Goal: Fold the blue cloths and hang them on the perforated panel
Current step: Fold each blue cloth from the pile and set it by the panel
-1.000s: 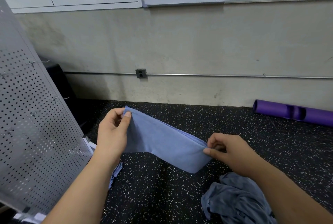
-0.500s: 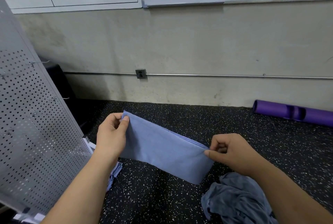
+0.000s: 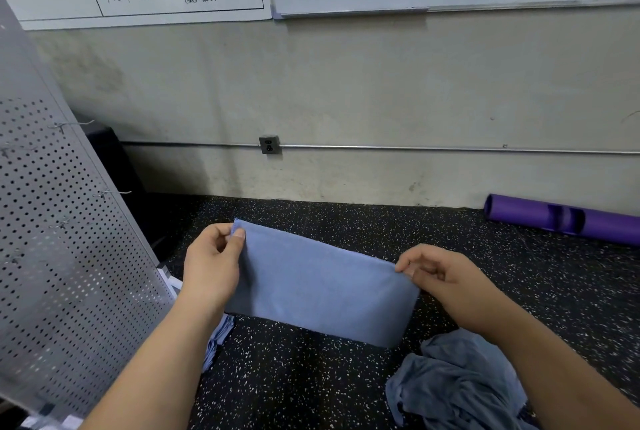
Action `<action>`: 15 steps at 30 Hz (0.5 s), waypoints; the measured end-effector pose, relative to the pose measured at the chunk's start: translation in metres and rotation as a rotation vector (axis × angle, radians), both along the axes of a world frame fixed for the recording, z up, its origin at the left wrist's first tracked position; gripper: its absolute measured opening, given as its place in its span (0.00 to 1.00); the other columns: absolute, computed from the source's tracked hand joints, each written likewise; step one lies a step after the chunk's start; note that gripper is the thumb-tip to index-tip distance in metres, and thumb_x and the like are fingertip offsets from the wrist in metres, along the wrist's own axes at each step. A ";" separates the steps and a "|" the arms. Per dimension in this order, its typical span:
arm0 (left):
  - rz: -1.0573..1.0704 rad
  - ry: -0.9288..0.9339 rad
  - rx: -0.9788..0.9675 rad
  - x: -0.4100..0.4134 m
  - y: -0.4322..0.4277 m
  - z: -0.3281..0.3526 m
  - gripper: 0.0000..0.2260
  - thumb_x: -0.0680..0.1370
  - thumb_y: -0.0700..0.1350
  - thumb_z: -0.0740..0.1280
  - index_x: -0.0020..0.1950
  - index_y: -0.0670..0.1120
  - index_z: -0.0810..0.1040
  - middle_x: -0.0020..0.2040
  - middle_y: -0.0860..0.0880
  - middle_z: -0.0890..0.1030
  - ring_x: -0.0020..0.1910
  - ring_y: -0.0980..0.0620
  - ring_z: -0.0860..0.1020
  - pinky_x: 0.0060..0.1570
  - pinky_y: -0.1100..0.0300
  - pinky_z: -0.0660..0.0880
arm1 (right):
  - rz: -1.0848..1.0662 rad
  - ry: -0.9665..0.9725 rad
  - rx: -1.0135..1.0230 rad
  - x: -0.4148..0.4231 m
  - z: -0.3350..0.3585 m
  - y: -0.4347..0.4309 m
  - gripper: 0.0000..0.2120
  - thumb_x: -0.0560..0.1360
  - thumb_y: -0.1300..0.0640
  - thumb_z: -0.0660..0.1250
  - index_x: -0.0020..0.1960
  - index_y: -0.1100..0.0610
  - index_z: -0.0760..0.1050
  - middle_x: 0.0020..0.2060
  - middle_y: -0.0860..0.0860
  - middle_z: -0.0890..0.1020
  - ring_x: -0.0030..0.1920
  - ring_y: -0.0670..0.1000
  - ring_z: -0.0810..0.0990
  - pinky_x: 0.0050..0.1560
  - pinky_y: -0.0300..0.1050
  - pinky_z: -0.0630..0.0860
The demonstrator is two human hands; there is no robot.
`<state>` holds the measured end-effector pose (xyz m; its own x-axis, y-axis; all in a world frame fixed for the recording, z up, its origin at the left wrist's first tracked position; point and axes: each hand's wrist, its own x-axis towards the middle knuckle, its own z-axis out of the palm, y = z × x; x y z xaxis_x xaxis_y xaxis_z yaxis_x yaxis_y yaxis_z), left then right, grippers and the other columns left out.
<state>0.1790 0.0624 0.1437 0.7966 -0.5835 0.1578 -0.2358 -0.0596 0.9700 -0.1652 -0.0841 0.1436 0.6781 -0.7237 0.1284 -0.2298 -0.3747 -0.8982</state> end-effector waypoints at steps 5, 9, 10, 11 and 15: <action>-0.016 0.052 -0.013 0.000 -0.004 -0.004 0.05 0.85 0.47 0.68 0.53 0.50 0.84 0.49 0.51 0.86 0.47 0.54 0.80 0.50 0.55 0.74 | -0.034 -0.011 0.064 -0.001 0.003 0.003 0.10 0.80 0.60 0.74 0.52 0.45 0.89 0.41 0.53 0.87 0.38 0.54 0.78 0.44 0.52 0.76; -0.011 0.002 0.011 -0.002 -0.003 -0.004 0.05 0.86 0.48 0.66 0.54 0.51 0.81 0.49 0.52 0.85 0.48 0.53 0.79 0.49 0.55 0.73 | -0.049 -0.061 0.115 -0.005 0.002 0.001 0.15 0.76 0.58 0.79 0.61 0.46 0.86 0.47 0.55 0.88 0.45 0.57 0.86 0.54 0.46 0.82; -0.001 -0.045 0.032 -0.003 -0.003 -0.004 0.05 0.87 0.49 0.65 0.55 0.51 0.80 0.49 0.53 0.84 0.49 0.54 0.79 0.49 0.54 0.73 | -0.056 -0.070 0.135 -0.006 0.002 0.000 0.17 0.76 0.57 0.79 0.63 0.46 0.85 0.46 0.54 0.88 0.46 0.54 0.87 0.54 0.44 0.81; 0.008 -0.096 0.057 -0.005 -0.002 -0.004 0.05 0.87 0.50 0.63 0.56 0.52 0.78 0.49 0.54 0.83 0.50 0.55 0.79 0.49 0.54 0.72 | -0.072 -0.069 0.154 -0.008 0.002 -0.002 0.18 0.76 0.56 0.79 0.64 0.46 0.84 0.46 0.52 0.88 0.48 0.51 0.87 0.56 0.44 0.81; 0.011 -0.185 0.043 -0.013 -0.002 0.000 0.06 0.88 0.51 0.61 0.58 0.51 0.76 0.51 0.55 0.81 0.50 0.59 0.78 0.48 0.57 0.72 | -0.137 -0.083 0.176 -0.009 0.005 -0.003 0.08 0.78 0.57 0.77 0.56 0.54 0.87 0.50 0.51 0.90 0.54 0.51 0.88 0.61 0.46 0.81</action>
<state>0.1663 0.0606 0.1438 0.7627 -0.5843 0.2774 -0.4091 -0.1036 0.9066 -0.1742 -0.0870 0.1487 0.5642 -0.8245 0.0437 -0.1903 -0.1814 -0.9648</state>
